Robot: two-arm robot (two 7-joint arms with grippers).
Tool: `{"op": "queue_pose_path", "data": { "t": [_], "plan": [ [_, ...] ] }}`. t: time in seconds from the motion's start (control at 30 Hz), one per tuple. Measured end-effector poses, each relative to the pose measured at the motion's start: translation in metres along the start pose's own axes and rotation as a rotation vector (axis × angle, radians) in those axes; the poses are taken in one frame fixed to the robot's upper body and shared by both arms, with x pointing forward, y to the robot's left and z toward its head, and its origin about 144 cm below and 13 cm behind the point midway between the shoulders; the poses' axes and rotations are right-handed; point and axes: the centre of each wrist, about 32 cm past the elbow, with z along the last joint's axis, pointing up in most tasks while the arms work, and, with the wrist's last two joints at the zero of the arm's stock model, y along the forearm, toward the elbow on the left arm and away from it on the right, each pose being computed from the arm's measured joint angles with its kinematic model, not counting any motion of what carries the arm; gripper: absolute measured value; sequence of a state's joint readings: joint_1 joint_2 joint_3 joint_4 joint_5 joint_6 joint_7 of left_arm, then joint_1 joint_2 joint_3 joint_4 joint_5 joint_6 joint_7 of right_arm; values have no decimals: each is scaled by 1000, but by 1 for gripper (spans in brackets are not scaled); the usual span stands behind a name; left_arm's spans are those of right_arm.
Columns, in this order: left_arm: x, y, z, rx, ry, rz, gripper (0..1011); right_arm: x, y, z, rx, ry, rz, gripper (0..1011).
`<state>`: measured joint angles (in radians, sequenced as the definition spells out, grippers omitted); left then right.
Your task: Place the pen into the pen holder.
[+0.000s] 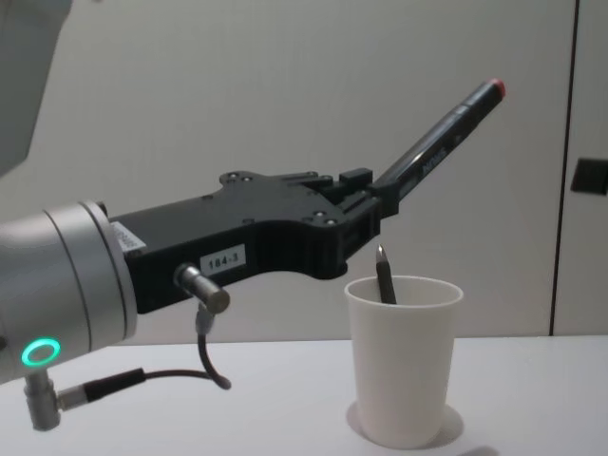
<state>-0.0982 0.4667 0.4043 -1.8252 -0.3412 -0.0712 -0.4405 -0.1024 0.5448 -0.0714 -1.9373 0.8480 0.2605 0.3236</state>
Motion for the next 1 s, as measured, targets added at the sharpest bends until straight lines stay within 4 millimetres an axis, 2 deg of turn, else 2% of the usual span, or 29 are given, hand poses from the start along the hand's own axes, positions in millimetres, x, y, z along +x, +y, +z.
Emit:
{"op": "queue_pose_path", "data": {
  "t": [0.43,1.0],
  "plan": [
    [0,0,0,0,0,0,173,6,3,19,-57,149,164,1001],
    [0,0,0,0,0,0,173,4,17,18,-73,285,236,1001]
  ]
}}
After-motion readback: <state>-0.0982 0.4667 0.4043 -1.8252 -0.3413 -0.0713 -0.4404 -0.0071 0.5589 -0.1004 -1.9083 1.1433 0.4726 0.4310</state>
